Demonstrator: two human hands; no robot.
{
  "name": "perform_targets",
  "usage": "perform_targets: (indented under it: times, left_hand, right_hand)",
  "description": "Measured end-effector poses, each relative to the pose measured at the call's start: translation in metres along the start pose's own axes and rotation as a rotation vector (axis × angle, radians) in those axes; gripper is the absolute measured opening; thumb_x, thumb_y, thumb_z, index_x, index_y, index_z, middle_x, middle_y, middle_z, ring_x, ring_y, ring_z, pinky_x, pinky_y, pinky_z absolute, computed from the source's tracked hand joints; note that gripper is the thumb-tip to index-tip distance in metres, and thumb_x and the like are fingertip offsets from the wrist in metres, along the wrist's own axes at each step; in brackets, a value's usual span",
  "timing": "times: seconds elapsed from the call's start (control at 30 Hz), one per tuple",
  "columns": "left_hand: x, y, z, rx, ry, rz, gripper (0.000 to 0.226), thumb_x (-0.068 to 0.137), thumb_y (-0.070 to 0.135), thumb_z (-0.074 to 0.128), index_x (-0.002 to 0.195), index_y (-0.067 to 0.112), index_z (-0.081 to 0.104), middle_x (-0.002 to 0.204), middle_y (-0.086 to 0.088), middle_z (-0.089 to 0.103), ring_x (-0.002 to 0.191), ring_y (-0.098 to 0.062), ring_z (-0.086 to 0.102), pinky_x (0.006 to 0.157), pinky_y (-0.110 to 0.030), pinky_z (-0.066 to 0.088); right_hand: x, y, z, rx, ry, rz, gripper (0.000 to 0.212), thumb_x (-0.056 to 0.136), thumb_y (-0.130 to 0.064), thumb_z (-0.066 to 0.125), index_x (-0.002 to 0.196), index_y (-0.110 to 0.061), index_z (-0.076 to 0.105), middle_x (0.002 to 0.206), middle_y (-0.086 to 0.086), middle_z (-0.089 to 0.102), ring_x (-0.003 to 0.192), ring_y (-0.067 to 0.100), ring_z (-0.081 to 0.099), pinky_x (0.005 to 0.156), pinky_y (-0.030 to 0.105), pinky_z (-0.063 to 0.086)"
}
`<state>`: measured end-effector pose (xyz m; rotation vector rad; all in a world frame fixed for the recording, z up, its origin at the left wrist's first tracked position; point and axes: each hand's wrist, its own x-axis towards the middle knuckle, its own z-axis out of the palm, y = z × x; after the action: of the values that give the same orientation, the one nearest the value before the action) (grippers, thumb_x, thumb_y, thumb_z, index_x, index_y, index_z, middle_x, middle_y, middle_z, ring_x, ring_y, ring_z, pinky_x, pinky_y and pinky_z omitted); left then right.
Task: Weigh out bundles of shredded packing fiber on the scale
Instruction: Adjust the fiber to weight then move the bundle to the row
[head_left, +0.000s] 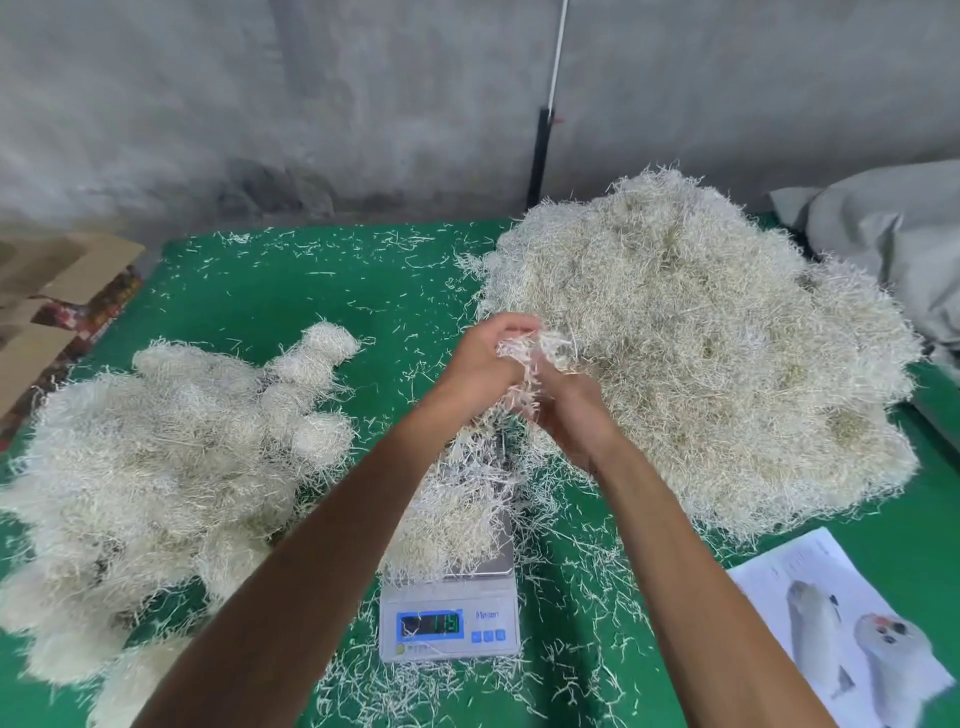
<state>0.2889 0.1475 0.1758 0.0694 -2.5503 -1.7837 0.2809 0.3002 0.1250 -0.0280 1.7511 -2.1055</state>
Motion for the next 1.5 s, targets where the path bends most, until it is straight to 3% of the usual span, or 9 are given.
perform_targets:
  times: [0.07, 0.17, 0.3, 0.4, 0.6, 0.77, 0.97, 1.17, 1.5]
  left_hand:
    - [-0.006, -0.021, -0.001, 0.081, 0.019, 0.042, 0.076, 0.079, 0.009, 0.078, 0.137, 0.045, 0.045, 0.142, 0.013, 0.046, 0.110, -0.002, 0.055, 0.073, -0.022, 0.053]
    - [-0.020, -0.063, 0.015, 0.146, -0.167, -0.167, 0.084, 0.076, 0.041, 0.082, 0.145, 0.042, 0.034, 0.147, 0.006, 0.045, 0.124, -0.014, 0.051, 0.102, -0.042, 0.047]
    - [-0.034, -0.131, 0.034, 0.426, -0.138, -0.211, 0.034, 0.097, 0.038, 0.062, 0.118, 0.011, 0.064, 0.087, -0.001, 0.066, 0.052, 0.000, 0.047, 0.046, -0.013, 0.041]
    - [-0.042, -0.158, 0.028, 0.549, -0.095, -0.218, 0.030, 0.097, 0.030, 0.064, 0.109, 0.002, 0.067, 0.072, 0.004, 0.056, 0.046, -0.002, 0.041, 0.035, -0.009, 0.030]
    - [-0.052, -0.172, 0.012, 0.724, 0.044, -0.093, 0.038, 0.091, 0.020, 0.071, 0.125, 0.006, 0.065, 0.119, -0.012, 0.069, 0.107, -0.020, 0.062, 0.099, -0.033, 0.049]
    - [-0.053, -0.168, 0.006, 0.708, 0.192, -0.091, 0.036, 0.086, -0.002, 0.064, 0.118, 0.011, 0.071, 0.118, -0.008, 0.071, 0.109, -0.021, 0.062, 0.100, -0.037, 0.047]
    - [-0.055, -0.177, -0.013, 0.341, 0.343, -0.370, 0.031, 0.089, -0.007, 0.048, 0.110, 0.006, 0.067, 0.086, -0.011, 0.069, 0.046, -0.007, 0.049, 0.036, -0.021, 0.040]
    - [-0.060, -0.177, -0.011, 0.150, 0.324, -0.388, 0.037, 0.089, -0.006, 0.042, 0.114, 0.009, 0.065, 0.091, -0.010, 0.068, 0.038, -0.003, 0.036, 0.031, -0.018, 0.029]
    - [-0.065, -0.141, -0.008, 0.283, 0.046, -0.228, 0.050, 0.088, -0.005, 0.050, 0.134, 0.013, 0.058, 0.124, -0.015, 0.064, 0.070, -0.010, 0.065, 0.050, -0.023, 0.051]
  right_hand:
    - [0.003, 0.001, -0.020, -0.148, 0.092, -0.001, 0.061, 0.080, -0.065, 0.074, 0.077, -0.006, 0.057, 0.064, 0.006, 0.053, 0.049, 0.024, 0.047, 0.046, 0.023, 0.040]
    - [0.010, -0.013, -0.034, -0.024, 0.096, 0.034, 0.050, 0.080, -0.059, 0.077, 0.069, -0.013, 0.059, 0.059, 0.005, 0.038, 0.052, 0.026, 0.020, 0.050, 0.033, 0.016]
    - [0.016, -0.030, -0.041, 0.197, 0.165, -0.006, 0.056, 0.094, -0.042, 0.071, 0.120, 0.007, 0.064, 0.078, 0.026, 0.063, 0.050, 0.020, 0.037, 0.038, 0.023, 0.035]
    - [0.017, -0.047, -0.048, 0.334, 0.225, -0.082, 0.048, 0.094, -0.040, 0.071, 0.123, -0.002, 0.066, 0.082, 0.012, 0.068, 0.048, 0.015, 0.045, 0.039, 0.019, 0.045]
    - [0.018, -0.043, -0.071, 0.648, 0.220, -0.118, 0.033, 0.108, -0.030, 0.053, 0.131, -0.008, 0.063, 0.111, 0.013, 0.073, 0.074, 0.015, 0.070, 0.056, 0.020, 0.060]
    - [0.019, 0.033, -0.084, 0.357, 0.490, 0.171, 0.028, 0.106, -0.026, 0.057, 0.118, -0.002, 0.061, 0.115, 0.014, 0.063, 0.102, 0.024, 0.066, 0.083, 0.033, 0.061]
    - [-0.014, 0.120, -0.116, 0.089, 0.745, 0.429, 0.073, 0.101, -0.009, 0.061, 0.160, 0.000, 0.021, 0.090, 0.008, 0.058, 0.064, 0.010, 0.045, 0.060, 0.025, 0.050]
    - [-0.043, 0.170, -0.085, -0.161, 0.576, 0.377, 0.078, 0.105, -0.027, 0.057, 0.163, -0.004, 0.010, 0.110, 0.015, 0.070, 0.093, 0.023, 0.066, 0.102, 0.043, 0.052]
    - [-0.034, 0.125, 0.020, -0.466, -0.142, -0.046, 0.080, 0.091, -0.049, 0.074, 0.155, -0.052, 0.026, 0.154, -0.014, 0.043, 0.123, 0.017, 0.061, 0.093, 0.031, 0.057]
